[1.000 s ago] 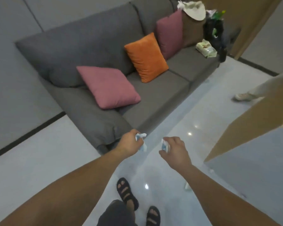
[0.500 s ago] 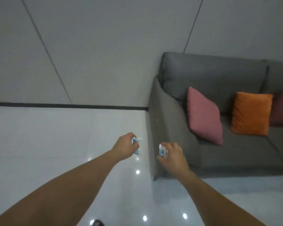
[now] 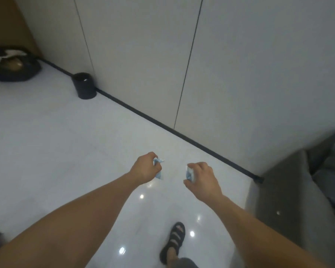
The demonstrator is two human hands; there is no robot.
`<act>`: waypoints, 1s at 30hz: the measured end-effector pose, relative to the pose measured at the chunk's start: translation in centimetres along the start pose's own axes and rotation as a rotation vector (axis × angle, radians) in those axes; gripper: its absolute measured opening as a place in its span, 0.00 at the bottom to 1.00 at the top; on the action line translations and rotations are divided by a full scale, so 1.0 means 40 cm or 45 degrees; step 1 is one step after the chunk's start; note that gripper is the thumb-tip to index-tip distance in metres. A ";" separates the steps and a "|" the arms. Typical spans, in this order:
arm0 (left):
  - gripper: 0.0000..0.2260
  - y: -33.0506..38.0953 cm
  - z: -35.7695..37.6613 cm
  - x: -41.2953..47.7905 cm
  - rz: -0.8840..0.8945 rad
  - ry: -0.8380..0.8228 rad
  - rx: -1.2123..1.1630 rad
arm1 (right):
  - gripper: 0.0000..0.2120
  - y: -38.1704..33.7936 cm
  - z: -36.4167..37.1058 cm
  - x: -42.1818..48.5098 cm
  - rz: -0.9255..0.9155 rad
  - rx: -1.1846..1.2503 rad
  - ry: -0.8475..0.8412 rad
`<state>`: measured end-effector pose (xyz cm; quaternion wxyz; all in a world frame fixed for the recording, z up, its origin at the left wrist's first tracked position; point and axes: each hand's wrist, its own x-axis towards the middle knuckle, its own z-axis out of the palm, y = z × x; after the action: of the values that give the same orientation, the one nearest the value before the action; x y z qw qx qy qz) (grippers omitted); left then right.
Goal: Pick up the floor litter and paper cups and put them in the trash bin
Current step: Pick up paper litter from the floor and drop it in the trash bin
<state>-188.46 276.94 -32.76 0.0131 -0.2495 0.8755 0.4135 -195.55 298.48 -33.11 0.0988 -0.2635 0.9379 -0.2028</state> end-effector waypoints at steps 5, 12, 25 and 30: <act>0.08 -0.065 -0.158 0.151 -0.137 0.192 0.011 | 0.25 -0.113 0.032 0.296 -0.210 -0.026 -0.082; 0.07 -0.112 -0.376 0.347 -0.321 0.433 0.027 | 0.25 -0.292 0.048 0.661 -0.488 -0.009 -0.128; 0.09 -0.426 -0.780 0.654 -0.452 0.602 -0.051 | 0.24 -0.784 0.245 1.121 -0.754 -0.115 -0.229; 0.09 -0.533 -0.986 0.759 -0.456 0.619 -0.044 | 0.23 -0.995 0.300 1.266 -0.788 -0.093 -0.214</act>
<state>-198.25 223.79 -29.07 -0.1282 -0.4918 0.7879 0.3476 -216.58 236.50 -30.64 0.1000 -0.5553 0.8086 -0.1669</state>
